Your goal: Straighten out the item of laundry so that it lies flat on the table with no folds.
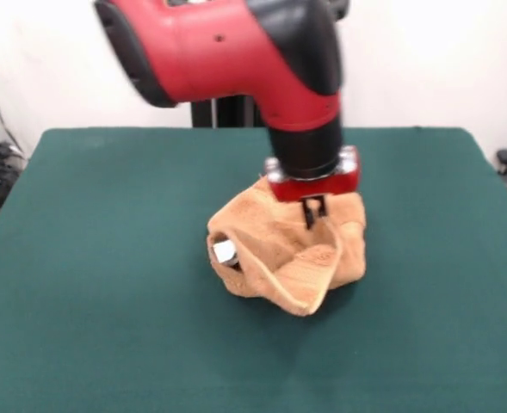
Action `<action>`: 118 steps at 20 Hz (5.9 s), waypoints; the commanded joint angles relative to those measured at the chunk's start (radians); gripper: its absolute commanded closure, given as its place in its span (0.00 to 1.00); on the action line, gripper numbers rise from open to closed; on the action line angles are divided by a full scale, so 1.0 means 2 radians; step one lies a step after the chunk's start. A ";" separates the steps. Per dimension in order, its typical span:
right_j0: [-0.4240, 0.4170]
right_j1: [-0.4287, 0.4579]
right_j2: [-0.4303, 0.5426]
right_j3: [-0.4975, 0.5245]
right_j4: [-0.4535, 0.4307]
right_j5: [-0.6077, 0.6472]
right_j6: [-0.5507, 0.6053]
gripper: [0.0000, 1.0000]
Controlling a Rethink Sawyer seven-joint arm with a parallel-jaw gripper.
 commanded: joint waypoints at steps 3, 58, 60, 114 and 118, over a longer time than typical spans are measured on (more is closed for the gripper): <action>0.089 -0.023 -0.025 -0.018 0.063 0.061 0.132 1.00; 0.353 0.097 -0.218 -0.226 0.230 0.061 0.337 1.00; 0.362 0.099 -0.223 -0.232 0.233 0.063 0.351 1.00; 0.311 0.071 -0.173 -0.162 0.225 -0.011 0.314 1.00; 0.324 0.072 -0.177 -0.169 0.238 -0.008 0.328 1.00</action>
